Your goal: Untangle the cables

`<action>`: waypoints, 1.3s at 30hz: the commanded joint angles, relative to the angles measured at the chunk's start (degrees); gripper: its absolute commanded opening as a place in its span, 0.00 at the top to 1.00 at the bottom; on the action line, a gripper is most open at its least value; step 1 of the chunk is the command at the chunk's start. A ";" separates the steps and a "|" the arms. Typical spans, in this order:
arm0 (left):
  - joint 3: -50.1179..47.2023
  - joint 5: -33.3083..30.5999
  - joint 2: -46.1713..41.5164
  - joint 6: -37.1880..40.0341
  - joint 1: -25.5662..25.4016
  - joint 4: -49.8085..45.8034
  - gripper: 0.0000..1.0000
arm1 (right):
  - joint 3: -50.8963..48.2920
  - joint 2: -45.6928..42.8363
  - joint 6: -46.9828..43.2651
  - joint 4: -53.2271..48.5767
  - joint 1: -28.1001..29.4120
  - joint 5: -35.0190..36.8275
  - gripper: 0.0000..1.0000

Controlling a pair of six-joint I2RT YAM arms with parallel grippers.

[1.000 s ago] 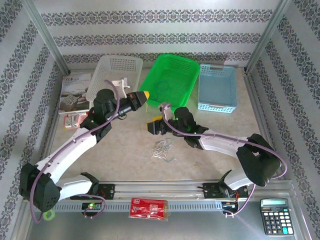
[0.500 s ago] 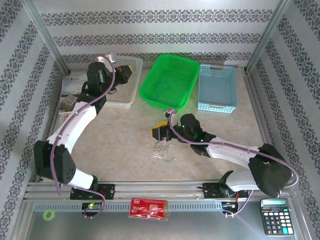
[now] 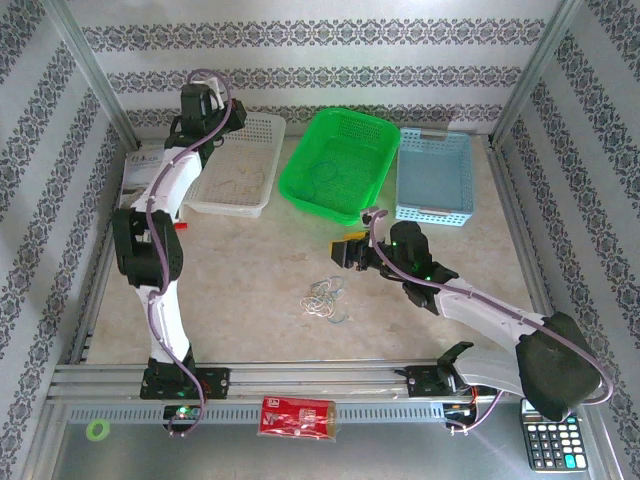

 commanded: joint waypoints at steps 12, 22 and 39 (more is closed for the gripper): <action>30.12 -8.85 16.96 13.01 0.51 -22.83 0.01 | 2.10 1.18 -1.15 -5.21 -2.99 -5.62 0.37; 9.48 -2.02 0.18 12.82 -0.44 -14.48 0.00 | 4.95 2.50 -3.36 -11.65 -3.09 -3.04 0.38; -47.60 2.85 -40.77 0.49 -9.96 2.37 0.00 | 5.91 9.77 -8.55 -22.04 8.70 10.70 0.38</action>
